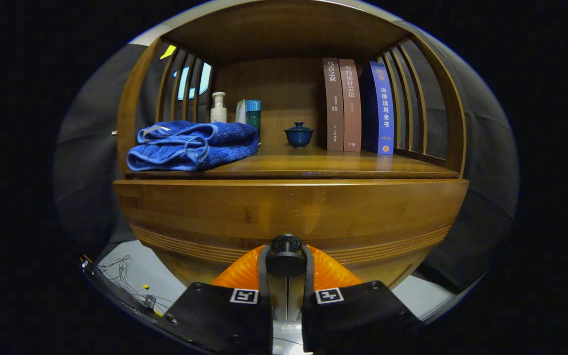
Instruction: Pull open the drawer, take out the items inside it, and place them on the countertop above the cabinet.
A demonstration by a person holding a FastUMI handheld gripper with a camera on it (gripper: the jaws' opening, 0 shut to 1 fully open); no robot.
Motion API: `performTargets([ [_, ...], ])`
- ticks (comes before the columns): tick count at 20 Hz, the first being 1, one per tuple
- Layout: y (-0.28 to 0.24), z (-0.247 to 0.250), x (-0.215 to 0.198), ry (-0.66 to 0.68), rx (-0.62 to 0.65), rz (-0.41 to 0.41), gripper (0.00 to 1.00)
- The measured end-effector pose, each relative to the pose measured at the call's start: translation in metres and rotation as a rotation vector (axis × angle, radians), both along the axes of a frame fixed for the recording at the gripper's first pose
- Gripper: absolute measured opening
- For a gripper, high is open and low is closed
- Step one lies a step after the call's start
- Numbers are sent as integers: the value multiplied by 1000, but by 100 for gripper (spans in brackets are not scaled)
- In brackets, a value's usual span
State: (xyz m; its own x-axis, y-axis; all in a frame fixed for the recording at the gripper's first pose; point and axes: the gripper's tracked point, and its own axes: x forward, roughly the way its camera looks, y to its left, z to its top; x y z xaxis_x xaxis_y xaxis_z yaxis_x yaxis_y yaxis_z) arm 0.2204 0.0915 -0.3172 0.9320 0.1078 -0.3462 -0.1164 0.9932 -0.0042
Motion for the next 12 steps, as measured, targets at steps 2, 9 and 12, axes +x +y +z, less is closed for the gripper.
performTargets([
  [2, -3, 2, -28, 5, 0, 2, 27],
  [9, -12, 10, -118, 19, 7, 12, 27],
  [12, -17, 9, -140, 28, -16, 20, 27],
])
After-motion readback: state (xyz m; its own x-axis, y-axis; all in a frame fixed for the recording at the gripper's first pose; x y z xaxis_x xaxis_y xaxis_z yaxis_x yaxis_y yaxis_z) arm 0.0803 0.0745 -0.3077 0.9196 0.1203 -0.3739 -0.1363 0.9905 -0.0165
